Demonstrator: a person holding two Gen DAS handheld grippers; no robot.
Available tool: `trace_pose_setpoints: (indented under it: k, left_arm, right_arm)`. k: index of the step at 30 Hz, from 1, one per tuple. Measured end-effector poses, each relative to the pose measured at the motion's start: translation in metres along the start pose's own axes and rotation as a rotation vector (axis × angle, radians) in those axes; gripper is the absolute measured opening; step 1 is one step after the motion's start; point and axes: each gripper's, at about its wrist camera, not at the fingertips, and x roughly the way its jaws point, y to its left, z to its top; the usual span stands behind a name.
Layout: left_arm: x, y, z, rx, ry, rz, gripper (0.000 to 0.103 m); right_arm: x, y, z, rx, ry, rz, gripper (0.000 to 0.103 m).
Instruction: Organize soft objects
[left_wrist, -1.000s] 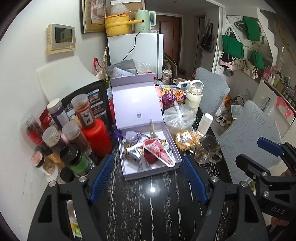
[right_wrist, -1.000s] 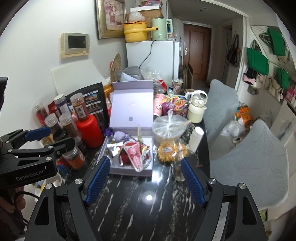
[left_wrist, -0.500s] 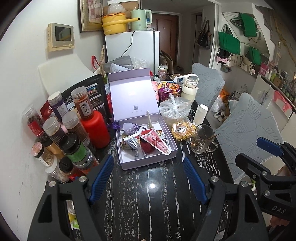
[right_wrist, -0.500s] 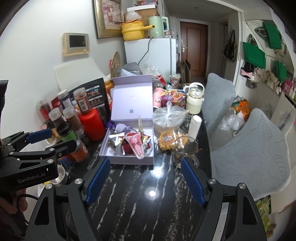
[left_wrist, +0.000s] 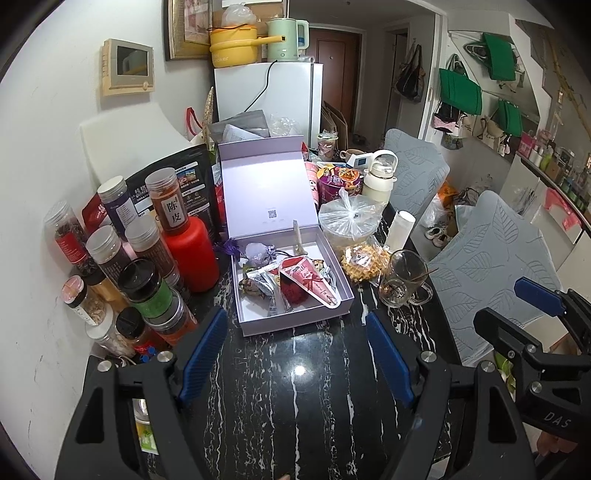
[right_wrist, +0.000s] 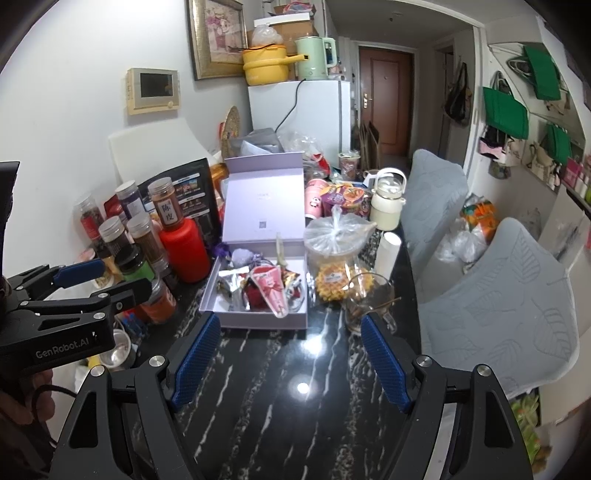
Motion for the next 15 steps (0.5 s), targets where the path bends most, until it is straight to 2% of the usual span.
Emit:
trace_pose_setpoints:
  k: [15]
  left_arm:
    - [0.0010,0.0024,-0.0025,-0.008,0.006,0.004,0.077]
  right_arm:
    - [-0.0013,0.0030,-0.0017,-0.021,0.009,-0.007,0.079]
